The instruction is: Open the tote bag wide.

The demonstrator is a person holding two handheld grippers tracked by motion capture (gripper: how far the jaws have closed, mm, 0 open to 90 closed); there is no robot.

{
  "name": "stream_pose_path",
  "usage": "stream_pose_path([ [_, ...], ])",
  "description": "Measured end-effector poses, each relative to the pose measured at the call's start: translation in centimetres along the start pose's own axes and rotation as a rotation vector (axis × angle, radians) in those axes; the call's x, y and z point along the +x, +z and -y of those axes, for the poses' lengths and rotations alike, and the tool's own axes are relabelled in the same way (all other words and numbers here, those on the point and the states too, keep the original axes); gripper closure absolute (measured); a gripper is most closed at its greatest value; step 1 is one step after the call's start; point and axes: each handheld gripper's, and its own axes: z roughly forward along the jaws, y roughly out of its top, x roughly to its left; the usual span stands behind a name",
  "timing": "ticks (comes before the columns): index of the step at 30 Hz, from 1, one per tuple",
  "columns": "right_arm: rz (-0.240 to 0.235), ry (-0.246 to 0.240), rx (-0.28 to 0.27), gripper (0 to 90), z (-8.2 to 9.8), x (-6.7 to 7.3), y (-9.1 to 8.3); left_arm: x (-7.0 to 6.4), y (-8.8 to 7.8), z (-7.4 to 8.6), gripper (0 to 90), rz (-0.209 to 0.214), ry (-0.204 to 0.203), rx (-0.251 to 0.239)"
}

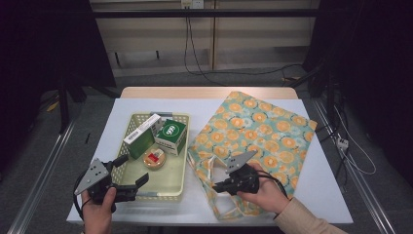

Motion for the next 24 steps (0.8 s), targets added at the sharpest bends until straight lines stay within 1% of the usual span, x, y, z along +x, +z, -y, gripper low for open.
stream_pose_path([
  [1,0.014,0.006,-0.012,90.0,-0.1,-0.5,-0.5,0.0,0.0,-0.1,3.4,-0.001,0.001,-0.001],
  [3,0.026,0.018,-0.038,90.0,-0.5,-1.6,-1.7,0.0,0.0,-0.2,3.4,0.001,0.004,-0.005],
  [5,0.065,0.028,-0.064,90.0,-0.8,-2.8,-3.0,-0.1,0.0,-0.2,3.4,0.002,0.001,-0.007],
  [6,0.07,0.037,-0.073,90.0,-0.9,-3.5,-3.5,-0.1,0.1,-0.1,3.4,0.004,-0.003,-0.006],
  [7,0.078,0.05,-0.084,90.0,-1.0,-4.2,-4.1,-0.1,0.1,-0.1,3.4,0.006,0.004,-0.002],
  [10,0.097,0.081,-0.103,90.0,-1.2,-6.3,-5.6,0.0,0.0,0.0,3.4,0.006,-0.001,-0.001],
  [11,0.114,0.09,-0.109,90.0,-1.2,-7.0,-6.0,0.0,-0.1,0.1,3.4,0.005,-0.001,-0.001],
  [13,0.129,0.112,-0.12,90.0,-1.2,-8.3,-6.8,0.1,-0.3,0.1,3.4,-0.002,0.0,-0.005],
  [14,0.14,0.129,-0.131,90.0,-1.1,-9.1,-7.0,0.1,-0.3,0.1,3.4,-0.003,-0.003,-0.005],
  [15,0.141,0.145,-0.135,90.0,-1.0,-9.8,-7.3,0.2,-0.4,0.1,3.4,-0.002,-0.005,-0.007],
  [17,0.163,0.164,-0.144,90.0,-0.6,-11.1,-7.5,0.2,-0.4,0.1,3.4,-0.002,-0.005,-0.005],
  [18,0.16,0.179,-0.146,90.0,-0.3,-11.8,-7.5,0.2,-0.4,0.2,3.4,-0.002,-0.003,-0.003],
  [19,0.164,0.192,-0.14,90.0,-0.1,-12.3,-7.5,0.2,-0.4,0.2,3.4,-0.002,-0.004,-0.004],
  [20,0.173,0.198,-0.131,90.0,0.2,-12.9,-7.4,0.3,-0.4,0.2,3.4,-0.001,0.004,0.002],
  [22,0.19,0.205,-0.108,90.0,0.5,-13.9,-7.2,0.3,-0.4,0.2,3.4,-0.006,-0.002,-0.002],
  [24,0.195,0.222,-0.114,90.0,0.7,-15.1,-7.0,0.3,-0.5,0.2,3.4,-0.006,0.001,0.0],
])
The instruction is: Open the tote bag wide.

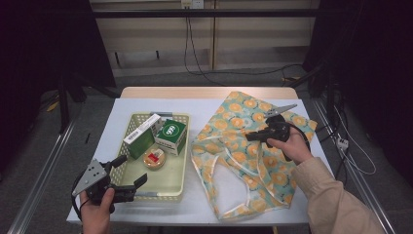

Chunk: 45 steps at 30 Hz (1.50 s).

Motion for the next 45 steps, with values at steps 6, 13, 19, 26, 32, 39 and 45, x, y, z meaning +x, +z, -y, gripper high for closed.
stream_pose_path([
  [6,0.03,0.034,-0.003,89.3,-0.4,-2.7,0.9,0.0,0.2,0.0,3.4,0.005,-0.004,0.004],
  [13,0.059,0.055,0.011,75.8,0.4,-2.9,2.0,0.1,0.2,0.0,3.4,0.0,0.0,0.005],
  [19,0.159,0.028,0.003,46.5,0.7,-1.7,0.8,-0.1,0.4,0.1,3.4,0.006,-0.002,0.008],
  [26,0.109,-0.028,-0.033,43.9,1.7,2.5,-1.2,-0.3,0.2,0.1,3.4,0.007,0.01,0.01],
  [32,0.015,-0.122,-0.001,47.2,3.1,6.8,-0.7,-0.4,0.2,0.0,3.4,0.013,0.01,0.002],
  [39,-0.011,-0.133,0.019,62.5,5.7,8.7,1.1,-0.6,0.1,-0.2,3.3,0.011,0.009,-0.002],
  [45,0.031,-0.154,0.049,68.2,6.9,8.7,1.8,-0.6,0.1,-0.2,3.3,0.01,0.011,0.001],
])
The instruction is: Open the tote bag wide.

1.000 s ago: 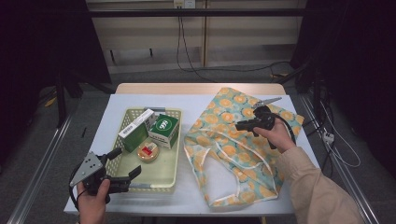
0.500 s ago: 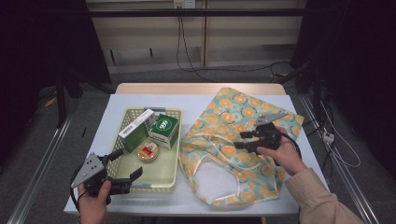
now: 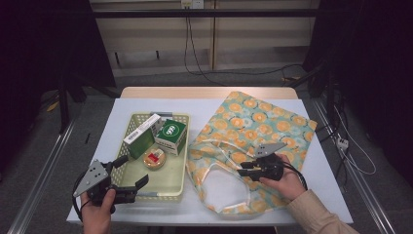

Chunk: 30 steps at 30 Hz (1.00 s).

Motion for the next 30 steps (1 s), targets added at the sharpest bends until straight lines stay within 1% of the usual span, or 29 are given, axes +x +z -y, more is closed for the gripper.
stream_pose_path([
  [2,-0.004,-0.02,0.02,68.3,0.1,0.2,0.2,-0.1,0.1,0.0,3.3,0.002,0.003,0.002],
  [4,0.03,-0.044,0.049,70.0,0.3,0.4,0.5,-0.1,0.2,-0.1,3.3,0.009,0.005,0.004],
  [5,0.028,-0.043,0.053,70.1,0.3,0.3,0.6,-0.2,0.2,-0.1,3.3,0.011,0.006,0.004],
  [6,0.036,-0.037,0.052,70.2,0.4,0.1,0.7,-0.2,0.3,0.0,3.3,0.012,0.009,0.006],
  [7,0.043,-0.017,0.045,70.7,0.5,0.0,0.7,-0.2,0.3,0.0,3.3,0.012,0.009,0.008],
  [8,0.039,-0.008,0.042,72.1,0.5,-0.3,0.6,-0.2,0.3,0.0,3.3,0.01,0.011,0.007],
  [11,0.051,0.01,0.034,79.3,0.6,-0.7,0.6,-0.2,0.2,0.0,3.3,0.01,0.012,0.01],
  [13,0.061,0.021,0.029,82.1,0.6,-0.8,0.7,-0.3,0.2,0.0,3.3,0.01,0.013,0.011],
  [15,0.057,0.017,0.029,82.9,0.6,-0.8,0.7,-0.3,0.2,-0.1,3.3,0.012,0.016,0.014],
  [18,0.03,0.041,0.027,86.5,0.7,-1.0,0.6,-0.4,0.3,-0.1,3.3,0.013,0.021,0.014],
  [20,0.033,0.037,0.025,87.7,0.6,-1.0,0.5,-0.4,0.4,-0.1,3.3,0.013,0.021,0.016],
  [24,0.021,0.038,0.009,88.6,0.4,-1.0,0.0,-0.4,0.5,-0.1,3.3,0.016,0.026,0.021],
  [26,0.016,0.043,-0.003,88.7,0.2,-1.1,-0.4,-0.5,0.6,-0.1,3.2,0.017,0.02,0.02],
  [30,0.035,0.036,-0.017,88.9,-0.2,-1.6,-1.0,-0.5,0.6,-0.1,3.3,0.018,0.022,0.02],
])
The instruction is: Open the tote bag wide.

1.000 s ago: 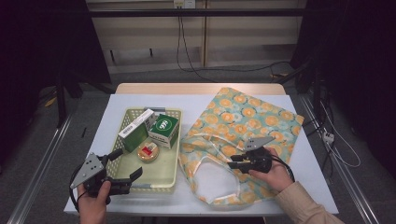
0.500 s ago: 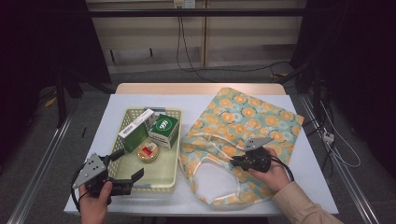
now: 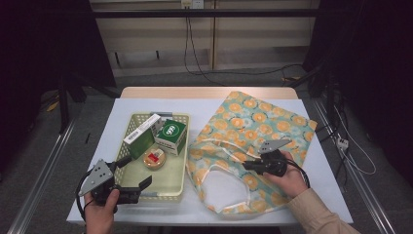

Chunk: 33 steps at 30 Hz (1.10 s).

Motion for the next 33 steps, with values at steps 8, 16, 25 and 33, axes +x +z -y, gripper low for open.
stream_pose_path([
  [8,0.048,0.037,-0.024,88.9,-0.6,-2.0,-0.6,0.1,0.0,0.0,3.2,0.002,-0.004,-0.001],
  [16,0.067,0.119,-0.063,88.6,-0.5,-4.4,-1.2,0.1,0.0,0.0,3.2,0.003,-0.002,0.0],
  [25,0.09,0.129,-0.031,86.0,0.3,-4.8,0.1,0.0,0.1,0.0,3.2,0.006,-0.006,0.0],
  [33,0.086,0.111,-0.052,78.6,-0.1,-4.2,-0.4,0.1,0.0,-0.1,3.2,0.004,0.0,0.001],
])
